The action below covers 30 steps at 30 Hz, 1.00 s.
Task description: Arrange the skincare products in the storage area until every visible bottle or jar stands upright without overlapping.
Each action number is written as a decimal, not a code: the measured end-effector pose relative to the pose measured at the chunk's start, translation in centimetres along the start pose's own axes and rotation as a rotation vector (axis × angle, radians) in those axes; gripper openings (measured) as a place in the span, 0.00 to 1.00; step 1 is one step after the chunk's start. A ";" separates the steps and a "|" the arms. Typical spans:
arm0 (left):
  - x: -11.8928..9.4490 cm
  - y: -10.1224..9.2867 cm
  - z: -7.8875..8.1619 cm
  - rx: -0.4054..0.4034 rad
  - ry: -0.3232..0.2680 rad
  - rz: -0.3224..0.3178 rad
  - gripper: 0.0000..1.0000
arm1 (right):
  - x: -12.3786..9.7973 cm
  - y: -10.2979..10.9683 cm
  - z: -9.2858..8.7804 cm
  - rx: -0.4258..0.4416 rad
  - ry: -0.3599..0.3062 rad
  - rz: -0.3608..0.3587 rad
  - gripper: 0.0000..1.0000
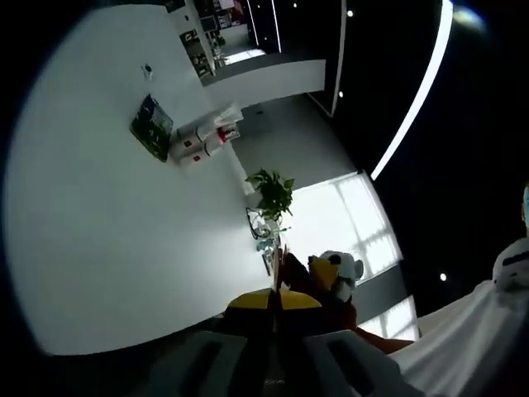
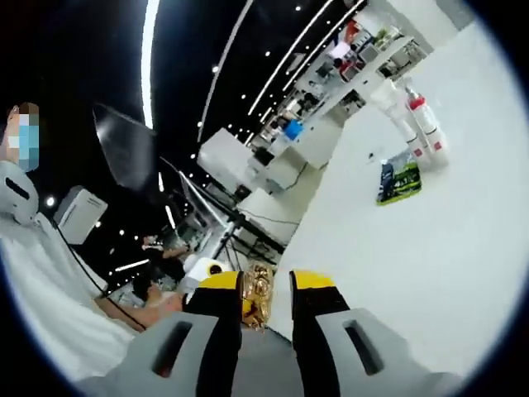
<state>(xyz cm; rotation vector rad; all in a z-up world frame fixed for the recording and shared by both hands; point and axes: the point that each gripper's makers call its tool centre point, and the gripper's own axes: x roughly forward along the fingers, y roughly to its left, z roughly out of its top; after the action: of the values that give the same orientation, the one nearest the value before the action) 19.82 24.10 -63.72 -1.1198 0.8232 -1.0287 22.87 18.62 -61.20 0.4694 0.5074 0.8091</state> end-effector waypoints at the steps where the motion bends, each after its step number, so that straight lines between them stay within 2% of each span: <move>1: 0.0 0.1 0.3 0.002 -0.002 0.005 0.01 | -0.3 -0.4 -0.4 -0.044 0.025 -0.021 0.27; 4: 0.0 0.5 1.8 0.004 -0.012 0.015 0.01 | -0.9 -2.6 -1.8 -0.113 0.109 -0.148 0.33; 7: 0.2 0.7 2.9 0.005 -0.012 0.021 0.01 | -1.5 -5.2 -3.1 -0.280 0.198 -0.311 0.50; 9: 0.3 1.1 3.9 0.020 -0.012 0.039 0.01 | -1.9 -6.5 -3.7 -0.382 0.251 -0.391 0.57; 11: 0.4 1.5 5.1 0.025 -0.014 0.056 0.01 | -2.0 -7.2 -4.3 -0.436 0.271 -0.429 0.57; 12: 0.5 1.7 5.8 0.025 -0.014 0.060 0.01 | -2.2 -7.6 -4.3 -0.439 0.262 -0.451 0.58; 15: 0.6 2.4 7.9 0.030 -0.029 0.081 0.01 | -2.0 -7.9 -4.5 -0.374 0.237 -0.449 0.61; 17: 0.7 3.0 9.3 0.028 -0.045 0.095 0.01 | -2.2 -8.3 -4.3 -0.415 0.239 -0.473 0.60; 19: 0.7 3.7 10.7 0.019 -0.065 0.105 0.01 | -2.1 -8.7 -4.7 -0.420 0.242 -0.476 0.58; 22: 0.8 4.8 12.5 0.007 -0.083 0.124 0.01 | -2.2 -10.1 -5.4 -0.395 0.286 -0.517 0.56; 23: 0.8 5.1 12.9 0.002 -0.086 0.131 0.01 | -2.5 -10.9 -5.6 -0.381 0.304 -0.553 0.56; 27: 1.0 6.8 15.1 -0.004 -0.090 0.173 0.01 | -2.7 -11.3 -5.7 -0.365 0.297 -0.558 0.55; 29: 1.1 8.2 16.4 0.003 -0.084 0.217 0.01 | -2.6 -11.6 -6.6 -0.372 0.340 -0.553 0.55; 30: 1.2 8.4 16.6 0.001 -0.083 0.223 0.01 | -2.7 -11.6 -6.9 -0.376 0.355 -0.551 0.55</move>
<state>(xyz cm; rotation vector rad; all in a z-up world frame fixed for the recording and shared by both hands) 37.33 29.04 -67.66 -1.0374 0.8596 -0.7925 23.70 10.97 -72.57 -0.1700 0.7510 0.4335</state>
